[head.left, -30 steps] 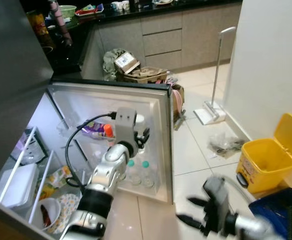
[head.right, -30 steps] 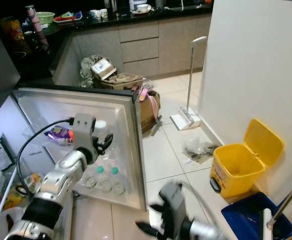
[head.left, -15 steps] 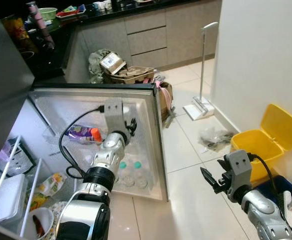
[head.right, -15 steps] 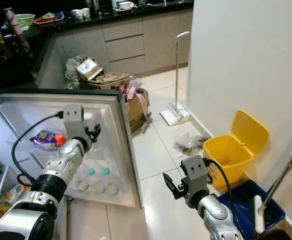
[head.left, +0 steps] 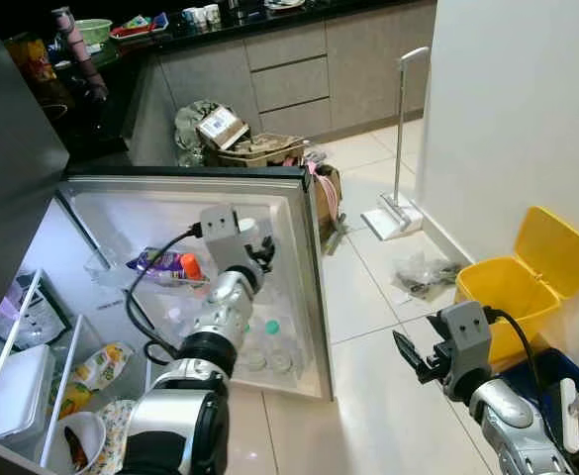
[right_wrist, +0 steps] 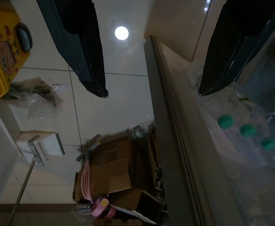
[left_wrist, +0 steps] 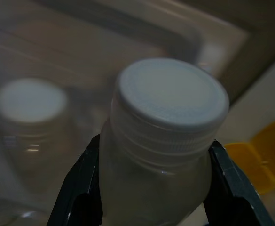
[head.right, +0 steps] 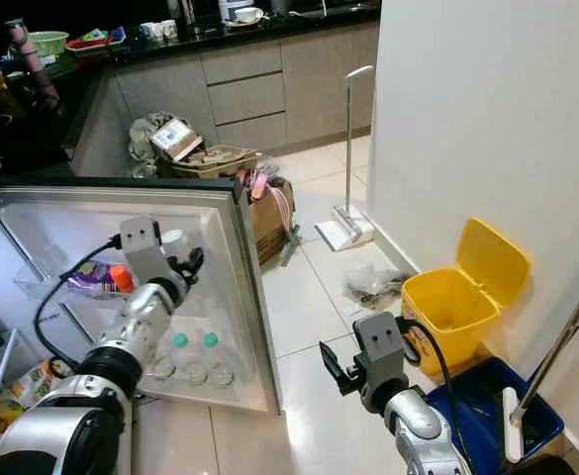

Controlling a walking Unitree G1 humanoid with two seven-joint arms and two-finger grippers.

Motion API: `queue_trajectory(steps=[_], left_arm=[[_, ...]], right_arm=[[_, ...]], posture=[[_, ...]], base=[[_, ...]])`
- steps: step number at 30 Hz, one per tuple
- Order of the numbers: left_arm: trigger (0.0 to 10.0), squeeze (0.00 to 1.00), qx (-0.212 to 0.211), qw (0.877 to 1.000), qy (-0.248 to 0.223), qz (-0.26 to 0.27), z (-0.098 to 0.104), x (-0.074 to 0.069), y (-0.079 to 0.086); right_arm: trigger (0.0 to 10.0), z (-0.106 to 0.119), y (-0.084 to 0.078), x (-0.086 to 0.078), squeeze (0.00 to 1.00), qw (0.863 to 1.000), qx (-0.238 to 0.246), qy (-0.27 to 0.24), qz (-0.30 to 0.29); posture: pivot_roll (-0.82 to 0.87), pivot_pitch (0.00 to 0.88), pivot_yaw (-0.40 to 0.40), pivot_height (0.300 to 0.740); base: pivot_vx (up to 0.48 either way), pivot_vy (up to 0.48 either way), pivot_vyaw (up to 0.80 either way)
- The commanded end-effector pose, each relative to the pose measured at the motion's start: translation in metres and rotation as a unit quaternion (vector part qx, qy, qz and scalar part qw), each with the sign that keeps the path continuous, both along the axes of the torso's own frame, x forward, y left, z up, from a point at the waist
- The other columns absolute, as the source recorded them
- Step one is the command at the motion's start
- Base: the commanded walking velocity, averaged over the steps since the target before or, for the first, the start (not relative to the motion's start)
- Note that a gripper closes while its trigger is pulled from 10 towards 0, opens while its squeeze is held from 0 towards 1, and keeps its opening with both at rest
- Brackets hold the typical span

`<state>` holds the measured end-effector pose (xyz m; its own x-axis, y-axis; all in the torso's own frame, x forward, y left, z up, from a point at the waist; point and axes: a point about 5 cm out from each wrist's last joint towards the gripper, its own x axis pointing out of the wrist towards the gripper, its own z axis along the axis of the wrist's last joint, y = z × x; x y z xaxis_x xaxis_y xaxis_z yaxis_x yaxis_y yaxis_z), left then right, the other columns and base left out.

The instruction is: Restocking fridge

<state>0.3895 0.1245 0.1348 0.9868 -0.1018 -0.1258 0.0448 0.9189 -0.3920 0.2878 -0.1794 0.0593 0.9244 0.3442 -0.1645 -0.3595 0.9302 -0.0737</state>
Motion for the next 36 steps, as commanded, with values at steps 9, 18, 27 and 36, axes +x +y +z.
queue_trajectory(steps=[9, 18, 27, 36], left_arm=[[10.0, 0.0, 0.074, 0.995, -0.051, -0.039, 0.002, -0.003, -0.023], [10.0, 0.0, 0.095, 0.991, -0.089, 0.004, 0.023, 0.006, -0.004], [10.0, 0.0, 0.103, 0.989, -0.105, 0.023, 0.036, 0.011, 0.015], [10.0, 0.0, 0.133, 0.989, -0.058, 0.031, 0.013, 0.006, 0.012]], right_arm=[[10.0, -0.003, 0.004, -0.002, 0.0, 1.0, -0.003, -0.005, 0.007], [10.0, -0.004, 0.003, -0.004, 0.0, 1.0, -0.01, -0.006, 0.011], [10.0, -0.005, 0.003, -0.004, 0.0, 1.0, -0.012, -0.005, 0.014], [10.0, -0.005, 0.004, -0.004, 0.0, 1.0, -0.015, -0.006, 0.016]], posture=[[-0.28, 0.088, 0.086, 0.74], [-0.28, 0.087, 0.085, 0.74], [-0.27, 0.086, 0.084, 0.74], [-0.29, 0.089, 0.077, 0.74]], base=[[0.0, 0.0, 0.0], [0.0, 0.0, 0.0], [0.0, 0.0, 0.0], [0.0, 0.0, 0.0]])
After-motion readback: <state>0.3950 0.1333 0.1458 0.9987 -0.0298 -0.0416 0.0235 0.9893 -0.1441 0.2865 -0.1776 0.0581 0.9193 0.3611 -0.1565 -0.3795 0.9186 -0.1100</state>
